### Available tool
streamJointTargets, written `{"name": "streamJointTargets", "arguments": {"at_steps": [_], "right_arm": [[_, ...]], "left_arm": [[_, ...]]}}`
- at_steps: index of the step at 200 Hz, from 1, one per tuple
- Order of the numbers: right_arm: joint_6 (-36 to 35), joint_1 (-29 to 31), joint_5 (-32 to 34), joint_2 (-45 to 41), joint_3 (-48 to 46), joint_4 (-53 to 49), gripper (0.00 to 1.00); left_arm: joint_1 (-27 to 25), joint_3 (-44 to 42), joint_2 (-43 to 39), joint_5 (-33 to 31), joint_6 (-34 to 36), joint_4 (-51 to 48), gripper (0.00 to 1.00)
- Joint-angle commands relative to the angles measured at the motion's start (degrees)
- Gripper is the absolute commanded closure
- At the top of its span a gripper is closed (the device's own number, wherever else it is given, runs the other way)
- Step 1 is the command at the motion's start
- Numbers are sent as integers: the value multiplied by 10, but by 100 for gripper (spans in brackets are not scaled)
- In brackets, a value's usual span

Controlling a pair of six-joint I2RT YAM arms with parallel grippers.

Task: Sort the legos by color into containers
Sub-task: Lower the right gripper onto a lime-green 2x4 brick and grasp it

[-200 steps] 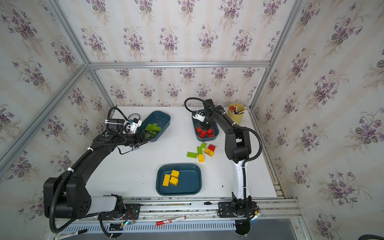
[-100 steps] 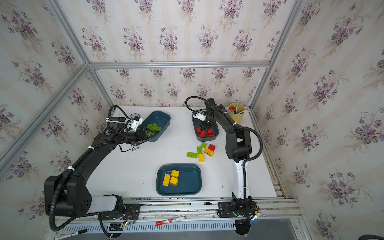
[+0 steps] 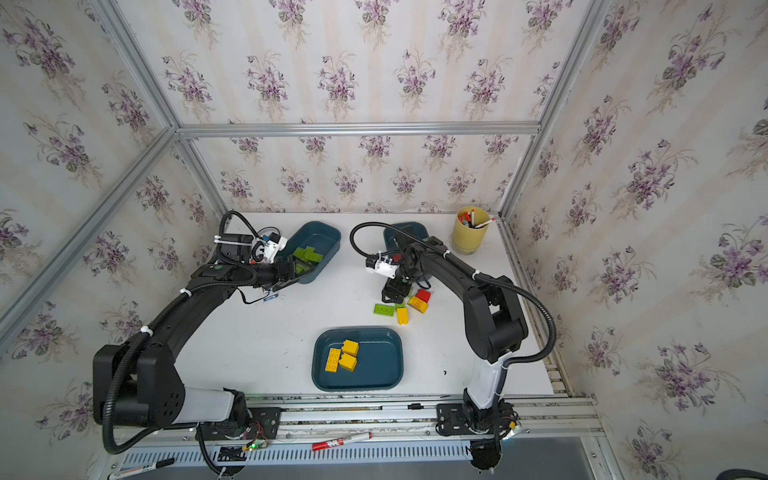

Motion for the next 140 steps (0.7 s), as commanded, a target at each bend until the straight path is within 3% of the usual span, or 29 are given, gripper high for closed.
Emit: {"name": "streamJointTargets", "arguments": {"at_steps": [1, 98, 140], "right_arm": [[-22, 20, 29, 5, -16, 13, 19], [-39, 72, 104, 72, -21, 49, 24], [-38, 74, 106, 86, -19, 53, 34]], "left_arm": [[1, 1, -2, 6, 9, 9, 1], [5, 0, 2, 9, 12, 8, 1], [5, -4, 0, 9, 15, 7, 1]]}}
